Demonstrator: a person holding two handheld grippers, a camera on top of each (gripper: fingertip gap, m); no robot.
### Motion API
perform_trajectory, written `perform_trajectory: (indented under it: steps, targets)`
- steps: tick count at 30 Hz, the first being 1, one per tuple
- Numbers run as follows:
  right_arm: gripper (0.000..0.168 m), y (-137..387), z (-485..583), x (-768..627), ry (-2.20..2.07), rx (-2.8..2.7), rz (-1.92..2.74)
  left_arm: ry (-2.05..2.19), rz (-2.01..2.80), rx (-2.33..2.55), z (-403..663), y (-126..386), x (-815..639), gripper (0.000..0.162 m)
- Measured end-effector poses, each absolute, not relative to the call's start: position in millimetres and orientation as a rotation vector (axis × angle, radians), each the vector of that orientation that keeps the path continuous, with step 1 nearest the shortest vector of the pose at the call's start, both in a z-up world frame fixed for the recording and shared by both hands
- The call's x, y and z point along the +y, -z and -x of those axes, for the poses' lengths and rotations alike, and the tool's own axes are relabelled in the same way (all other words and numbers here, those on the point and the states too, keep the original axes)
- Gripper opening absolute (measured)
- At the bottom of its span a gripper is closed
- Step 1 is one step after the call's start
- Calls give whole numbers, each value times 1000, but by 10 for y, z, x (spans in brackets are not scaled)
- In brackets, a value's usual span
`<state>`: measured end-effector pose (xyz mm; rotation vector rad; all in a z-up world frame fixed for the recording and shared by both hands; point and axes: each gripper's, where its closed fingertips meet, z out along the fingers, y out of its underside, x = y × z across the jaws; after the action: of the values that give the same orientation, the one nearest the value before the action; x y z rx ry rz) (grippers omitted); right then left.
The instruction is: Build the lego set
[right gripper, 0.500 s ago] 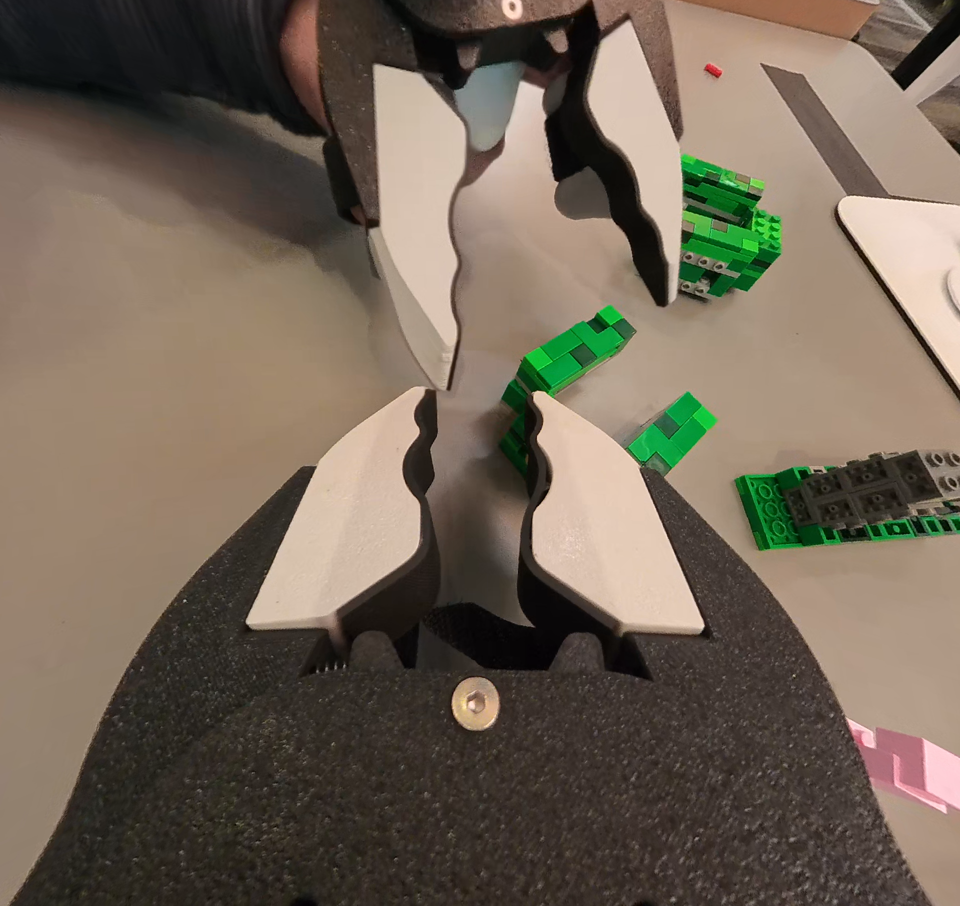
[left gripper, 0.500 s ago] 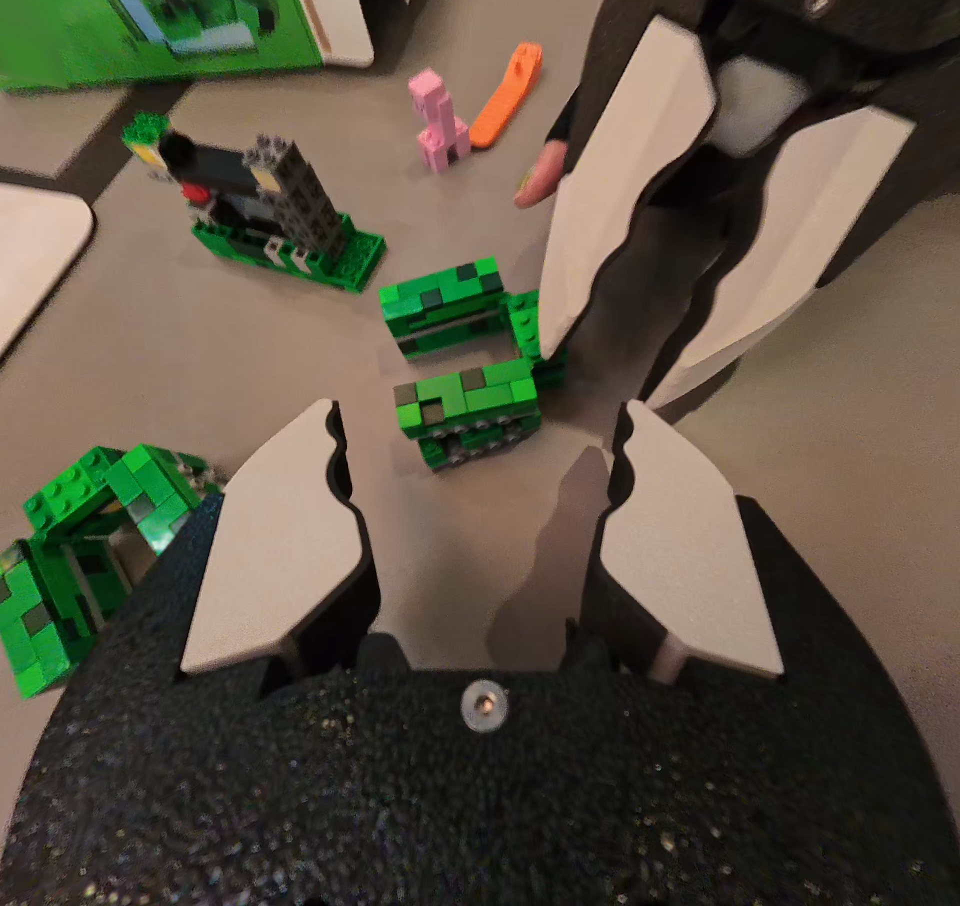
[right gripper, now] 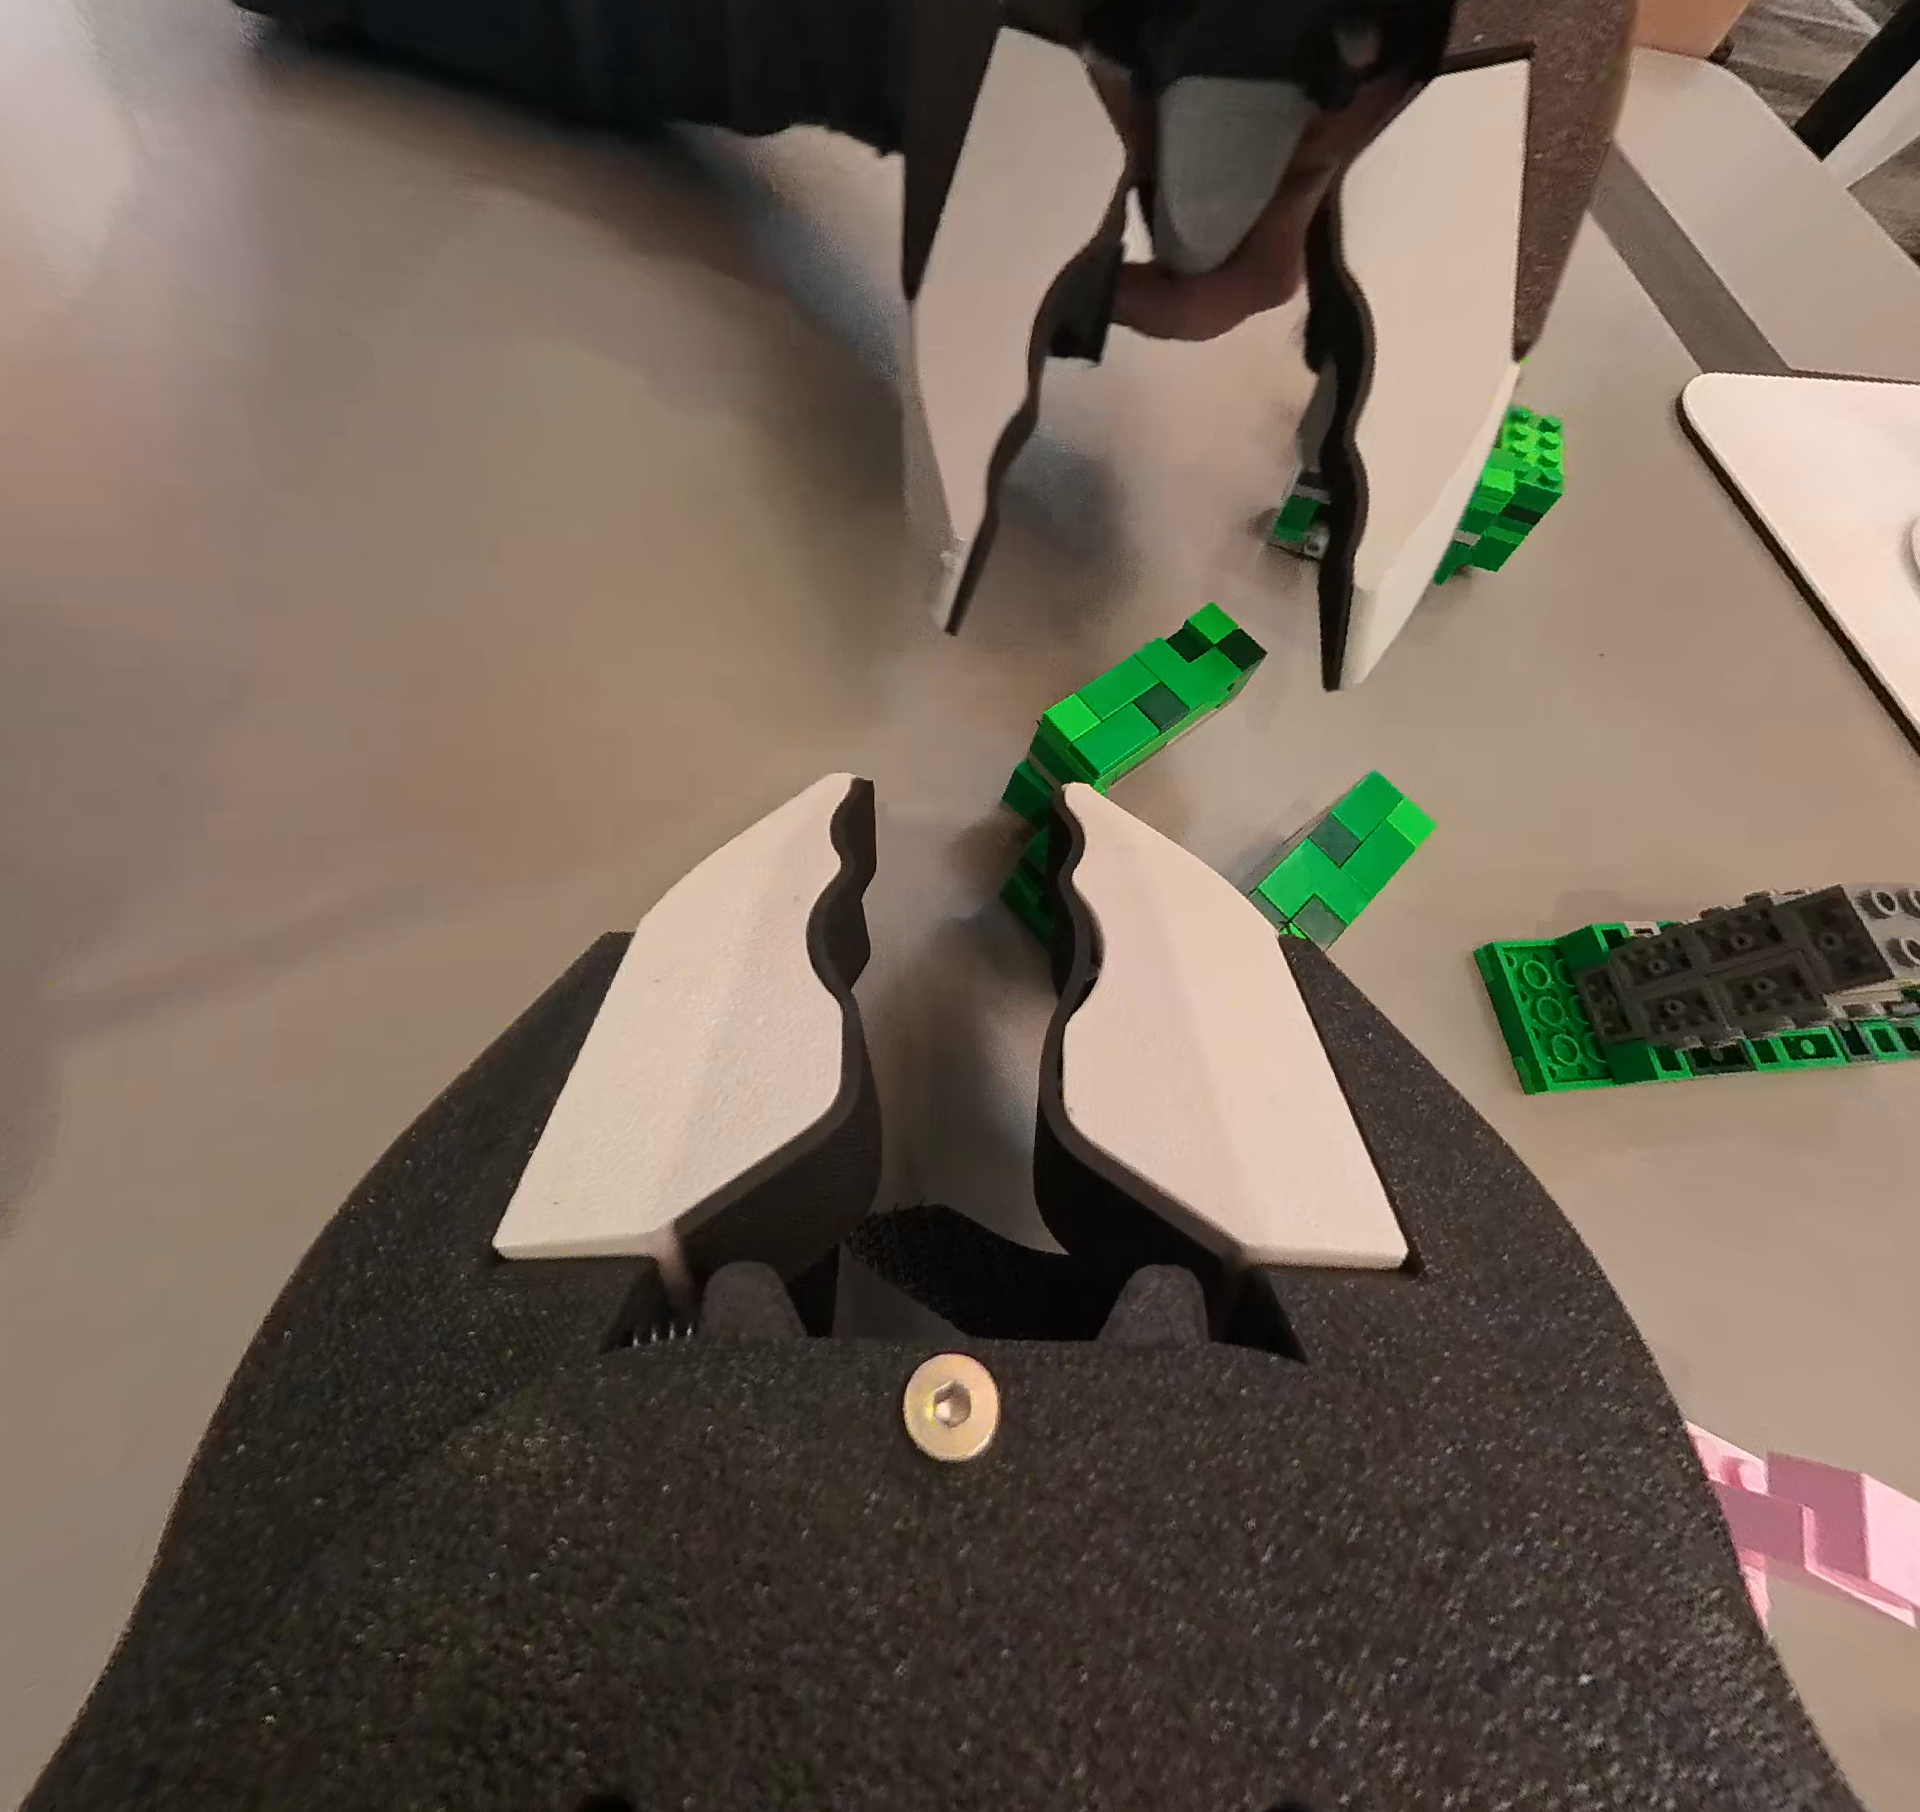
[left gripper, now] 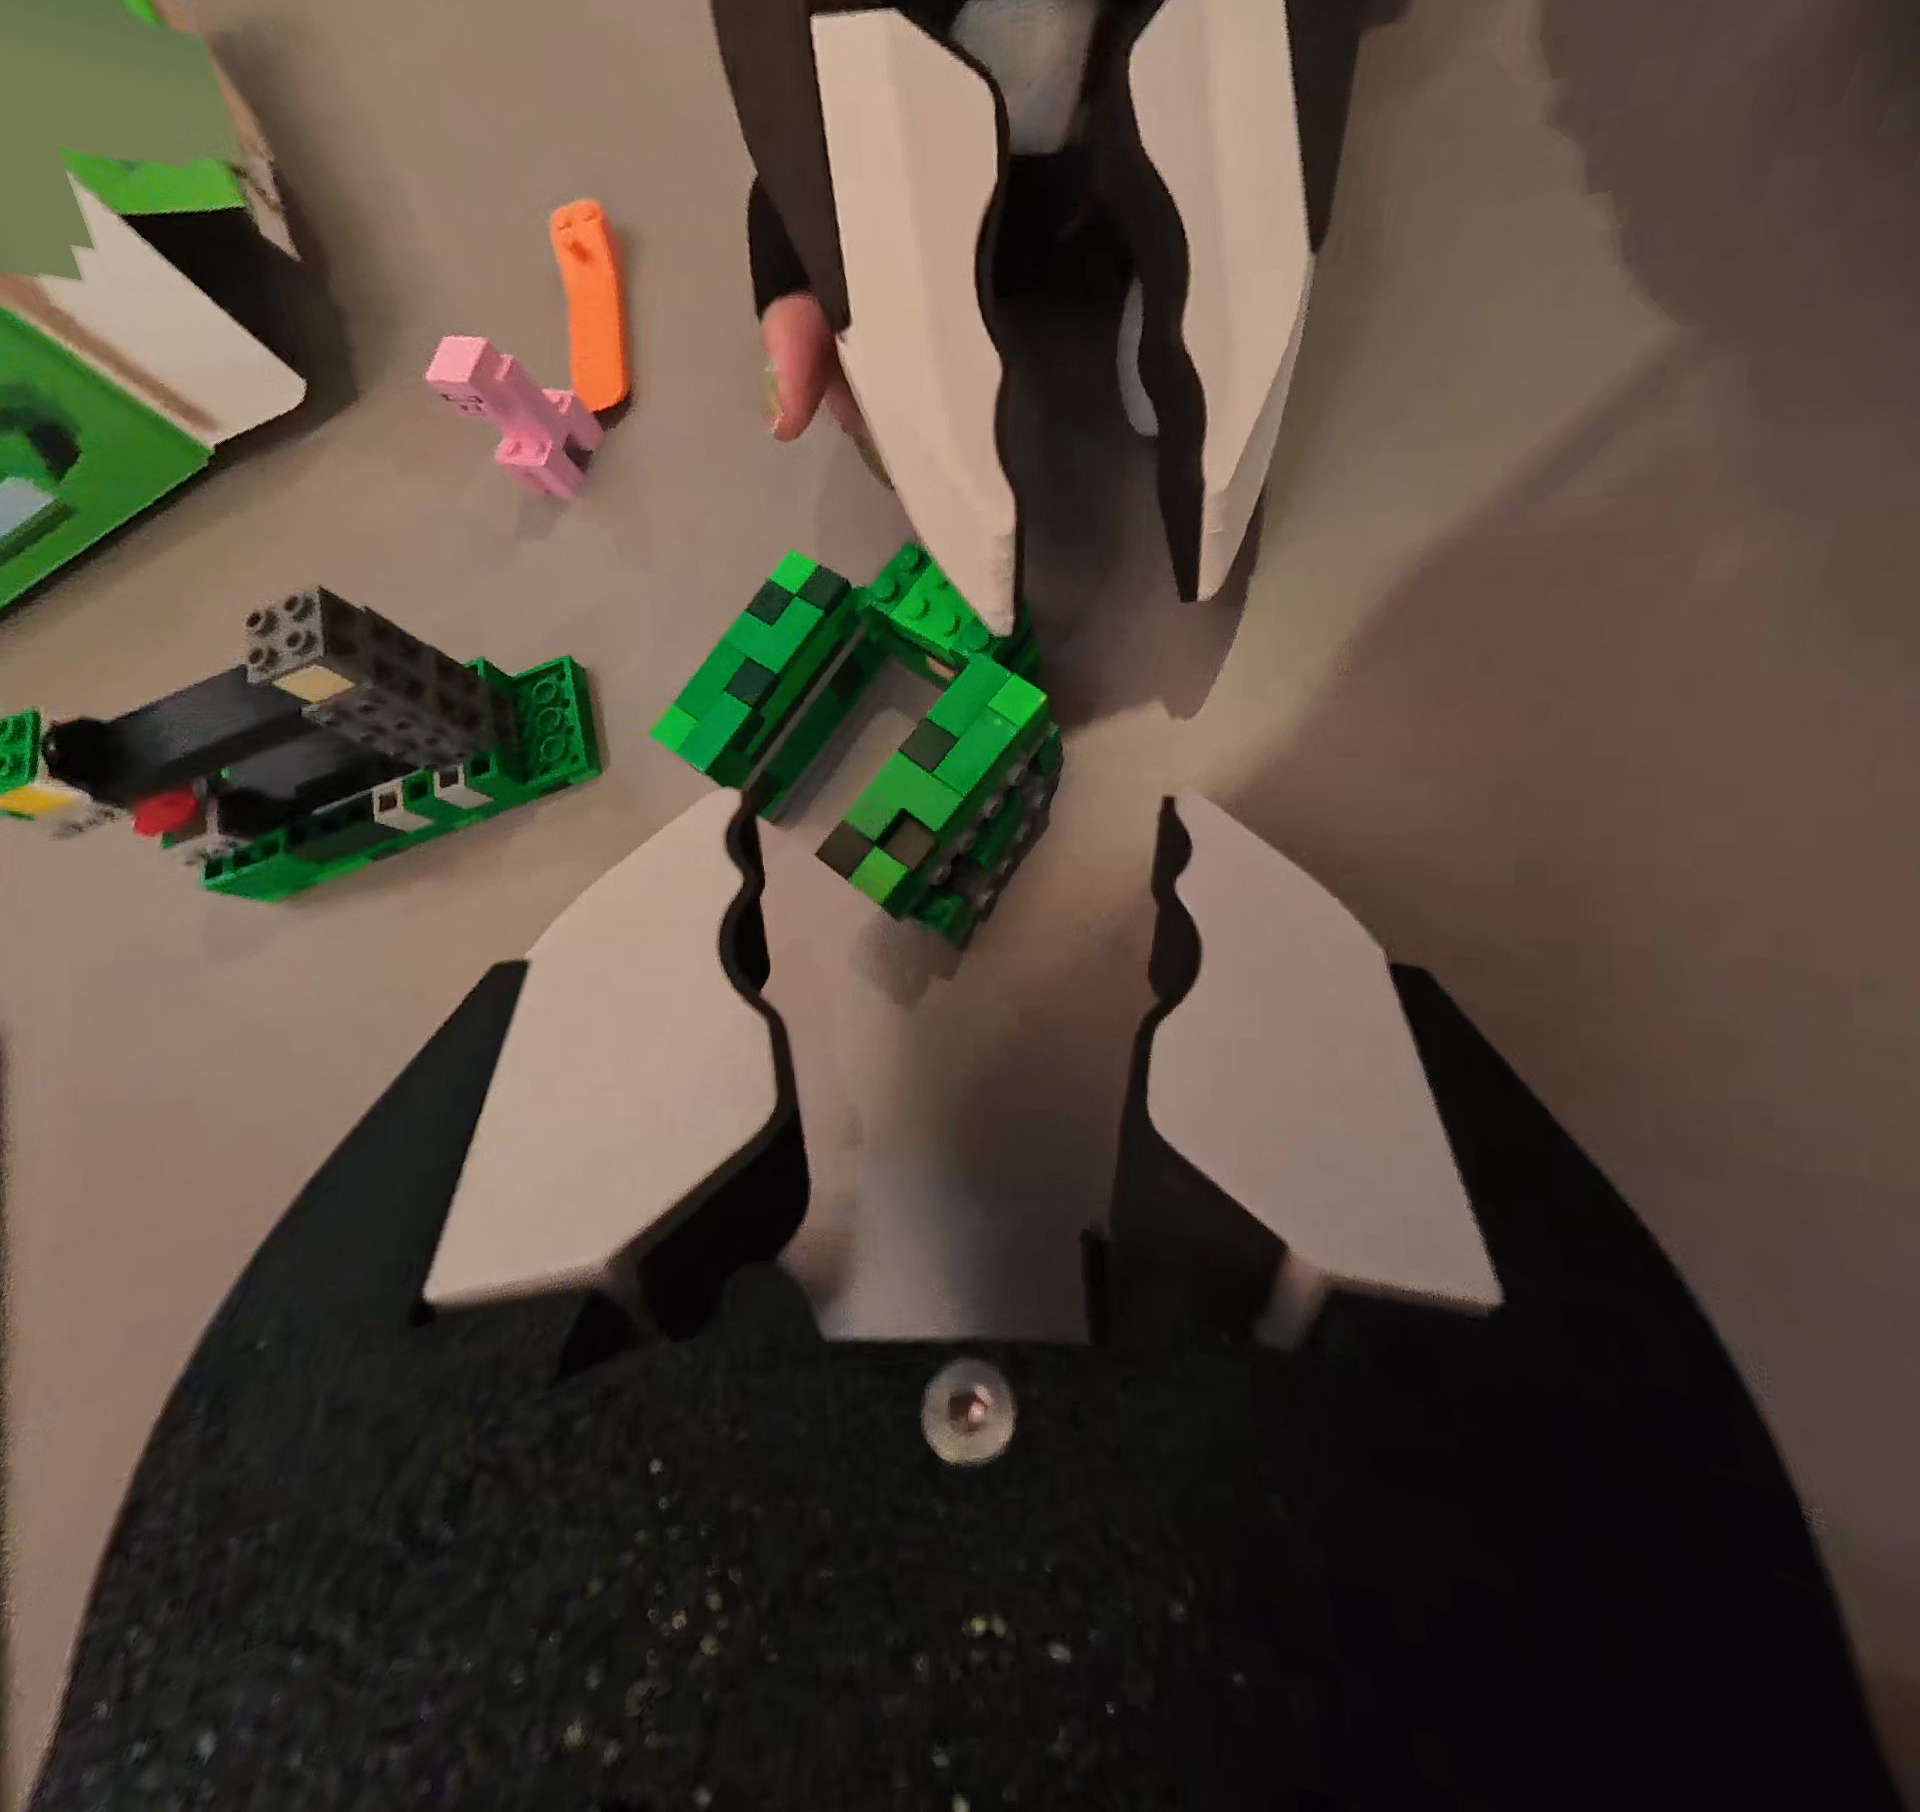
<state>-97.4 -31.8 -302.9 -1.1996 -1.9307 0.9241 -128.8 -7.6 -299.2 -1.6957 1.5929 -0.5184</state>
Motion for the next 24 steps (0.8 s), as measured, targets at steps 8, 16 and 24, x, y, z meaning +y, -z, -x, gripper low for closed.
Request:
perform_trajectory:
  steps: [8, 16, 24]
  targets:
    - [31, 3027, 974, -312, -933, -1927, 1209, 496, 1659, 1763, 1349, 3090, -2, 54]
    - [31, 3022, 976, -299, -950, -1920, 1228, 530, 1635, 1827, 1349, 3175, 1, 45]
    - [32, 3022, 974, -295, -946, -1918, 1229, 530, 1622, 1837, 1336, 3213, -14, 38]
